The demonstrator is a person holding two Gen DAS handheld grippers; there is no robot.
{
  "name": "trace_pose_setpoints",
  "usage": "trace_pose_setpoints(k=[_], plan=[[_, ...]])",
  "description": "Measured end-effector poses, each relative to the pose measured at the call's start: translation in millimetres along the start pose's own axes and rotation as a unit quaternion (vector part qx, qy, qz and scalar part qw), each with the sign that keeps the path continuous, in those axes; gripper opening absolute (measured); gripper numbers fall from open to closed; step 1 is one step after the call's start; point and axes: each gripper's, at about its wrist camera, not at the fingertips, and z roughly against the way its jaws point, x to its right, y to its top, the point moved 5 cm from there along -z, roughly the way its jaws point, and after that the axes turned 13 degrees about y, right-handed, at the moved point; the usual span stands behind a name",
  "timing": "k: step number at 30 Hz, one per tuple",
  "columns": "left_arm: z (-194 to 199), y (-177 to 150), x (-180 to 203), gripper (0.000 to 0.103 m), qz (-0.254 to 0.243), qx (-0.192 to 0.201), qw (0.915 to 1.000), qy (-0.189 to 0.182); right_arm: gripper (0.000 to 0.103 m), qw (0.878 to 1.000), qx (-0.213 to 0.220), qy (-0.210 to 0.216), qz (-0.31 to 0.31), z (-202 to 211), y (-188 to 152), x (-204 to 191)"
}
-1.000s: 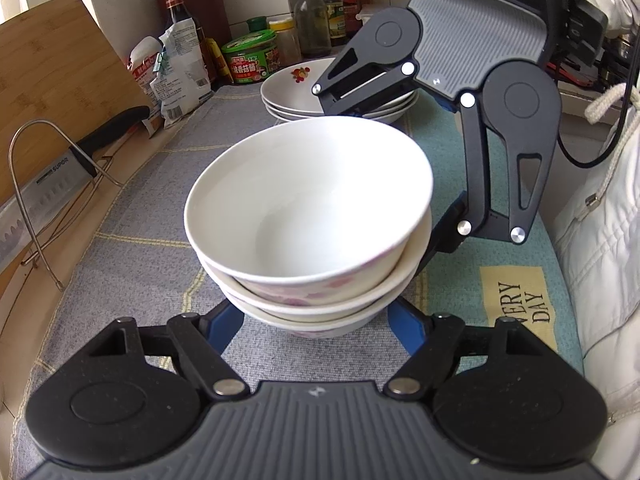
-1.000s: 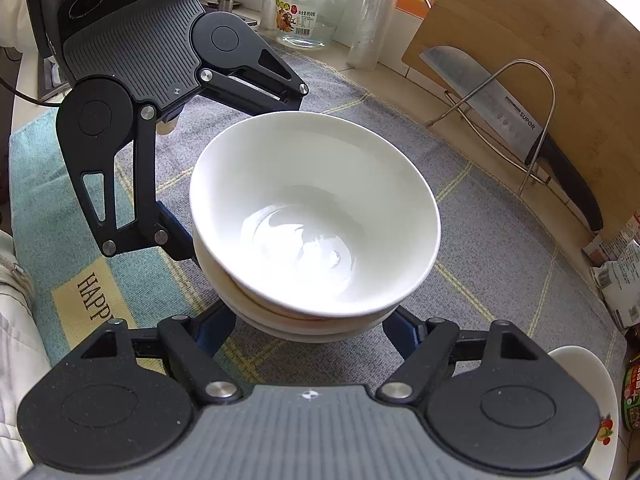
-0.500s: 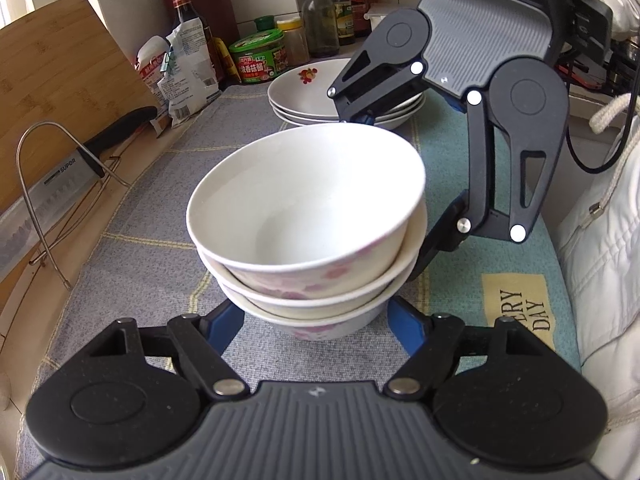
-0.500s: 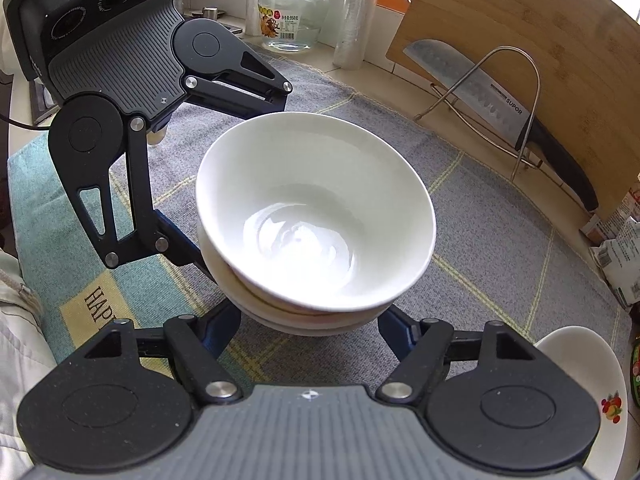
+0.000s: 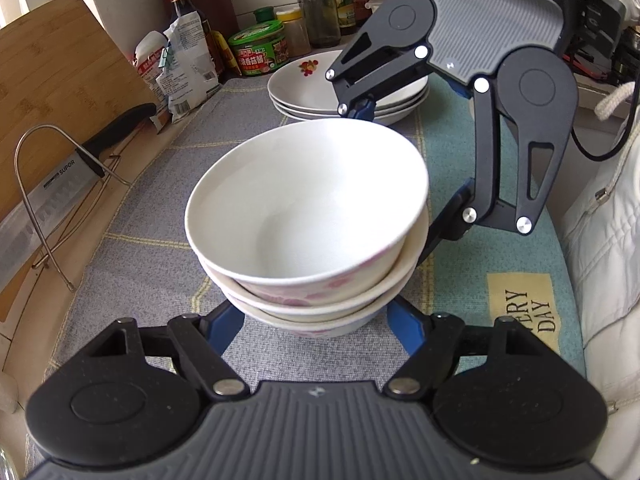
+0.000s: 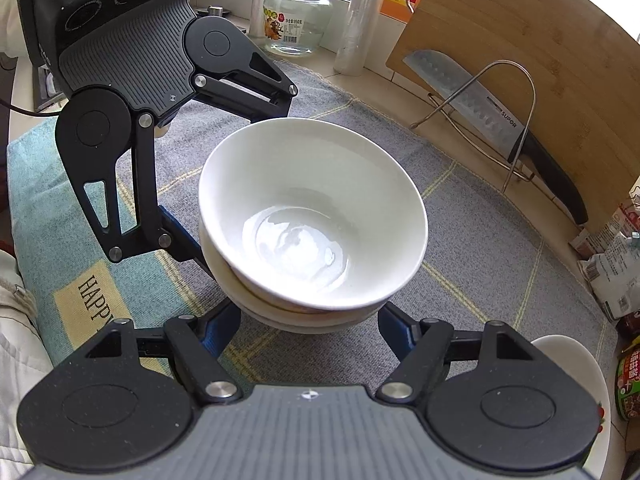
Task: Organize plates and bowls
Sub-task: 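Lift the bowl stack with both grippers and carry it over the plate stack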
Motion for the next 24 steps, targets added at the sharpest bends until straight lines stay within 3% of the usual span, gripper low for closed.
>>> trace_pose_setpoints(k=[9, 15, 24], plan=[[-3, -1, 0, 0.081, -0.023, 0.006, 0.9997, -0.001, 0.088, 0.999, 0.004, 0.034, 0.011, -7, 2, 11], [-4, -1, -1, 0.081, -0.032, 0.009, 0.9994, -0.005, 0.088, 0.999, 0.004, 0.053, 0.002, -9, 4, 15], [-2, 3, 1, 0.081, -0.039, 0.008, 0.9992, -0.007, 0.088, 0.999, 0.006, 0.041, -0.005, -2, 1, 10]])
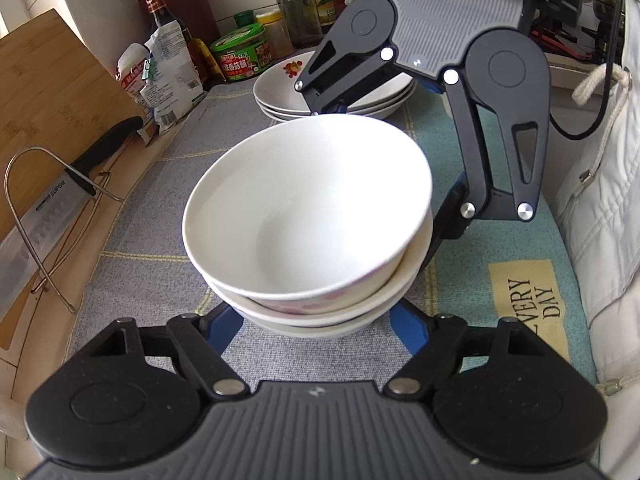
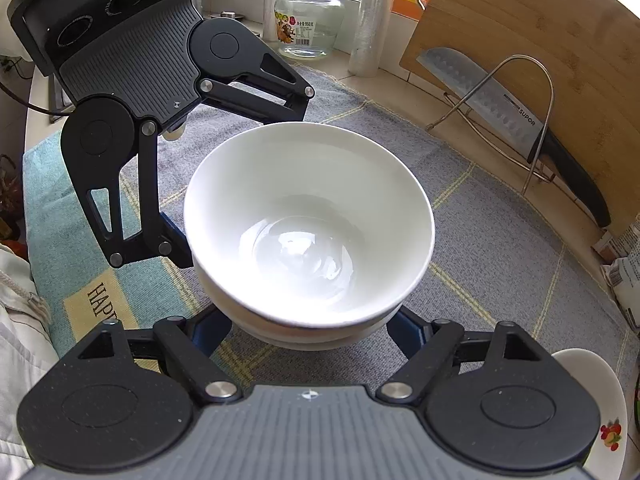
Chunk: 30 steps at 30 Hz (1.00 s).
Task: Organize plates and bowls
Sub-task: 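Lift the bowl stack with both grippers and carry it over the plate stack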
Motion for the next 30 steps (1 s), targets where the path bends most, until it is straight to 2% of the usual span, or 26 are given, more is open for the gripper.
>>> trace_pose_setpoints(k=[14, 19, 30], plan=[[-1, 46, 7, 0.081, -0.020, 0.027, 0.9993, 0.014, 0.087, 0.999, 0.007, -0.036, 0.003, 49, -11, 10], [-14, 76, 14, 0.081, -0.037, 0.045, 0.9982, 0.017, 0.087, 0.998, 0.010, -0.061, -0.003, 75, -26, 20], [-57, 146, 32, 0.081, -0.063, 0.080, 0.9948, -0.002, 0.087, 0.994, 0.006, -0.107, -0.029, 130, -78, 59]])
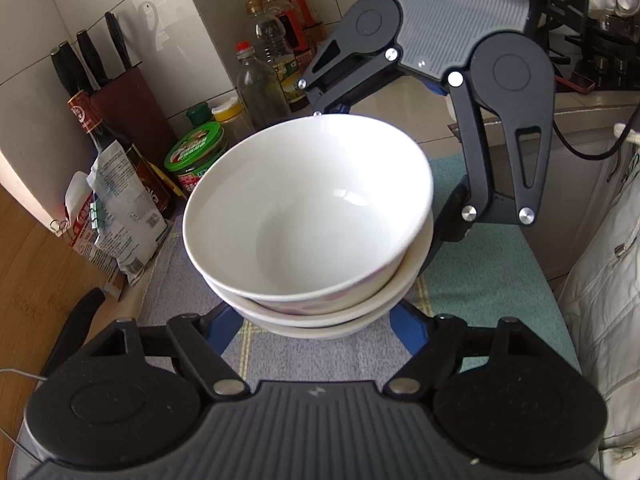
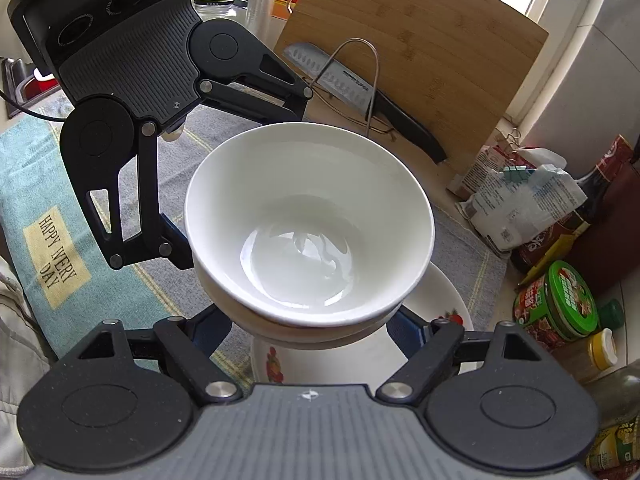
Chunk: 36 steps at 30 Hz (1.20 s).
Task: Organize plates and bowls
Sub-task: 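Lift the bowl stack with both grippers and carry it over the plate stack, then lower the bowl stack onto the plates and open both grippers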
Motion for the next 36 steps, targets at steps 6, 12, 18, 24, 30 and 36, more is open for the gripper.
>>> trace_pose_setpoints(k=[6, 12, 18, 24, 30, 36], plan=[[-31, 24, 2, 0.081, -0.008, 0.007, 0.9999, -0.006, 0.087, 1.000, -0.003, -0.014, -0.011, 12, -21, 26], [-54, 29, 3, 0.081, -0.005, -0.001, 0.9999, -0.015, 0.087, 1.000, -0.008, -0.009, -0.024, 4, -33, 47], [-67, 26, 5, 0.081, 0.000, -0.014, 0.9996, -0.023, 0.087, 0.999, -0.012, 0.007, -0.035, -8, -40, 58], [-69, 23, 4, 0.081, 0.011, -0.020, 0.9992, -0.032, 0.087, 0.999, -0.017, 0.017, -0.036, -13, -40, 60], [-74, 22, 3, 0.081, 0.016, -0.024, 0.9987, -0.042, 0.087, 0.999, -0.019, 0.023, -0.041, -15, -42, 61], [-75, 23, 2, 0.081, 0.017, -0.022, 0.9987, -0.044, 0.087, 0.999, -0.018, 0.023, -0.046, -15, -41, 63]])
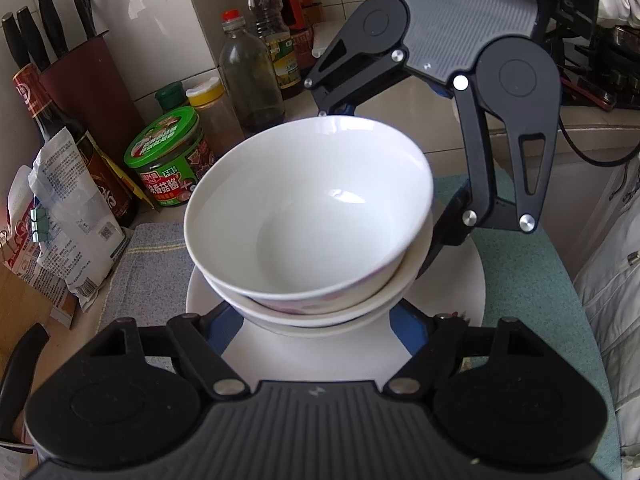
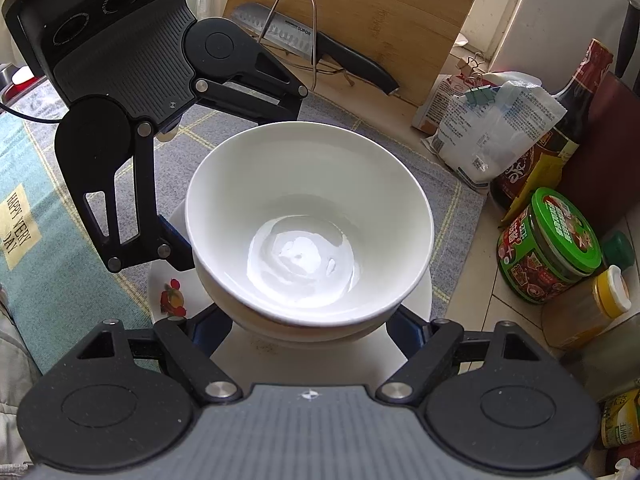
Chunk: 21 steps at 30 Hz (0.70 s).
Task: Organize plates and bowls
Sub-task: 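Lower the bowl stack onto the plates and open both grippers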
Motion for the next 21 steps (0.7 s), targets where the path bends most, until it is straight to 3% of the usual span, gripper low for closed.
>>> trace_pose_setpoints(k=[14, 21], plan=[[4, -1, 3, 0.081, 0.002, 0.000, 1.0000, 0.007, 0.088, 1.000, 0.005, 0.003, -0.003, -1, -1, -1], [11, -5, 3, 0.093, 0.022, 0.003, 0.9995, 0.023, 0.100, 1.000, 0.018, -0.008, -0.003, 4, -2, 0]])
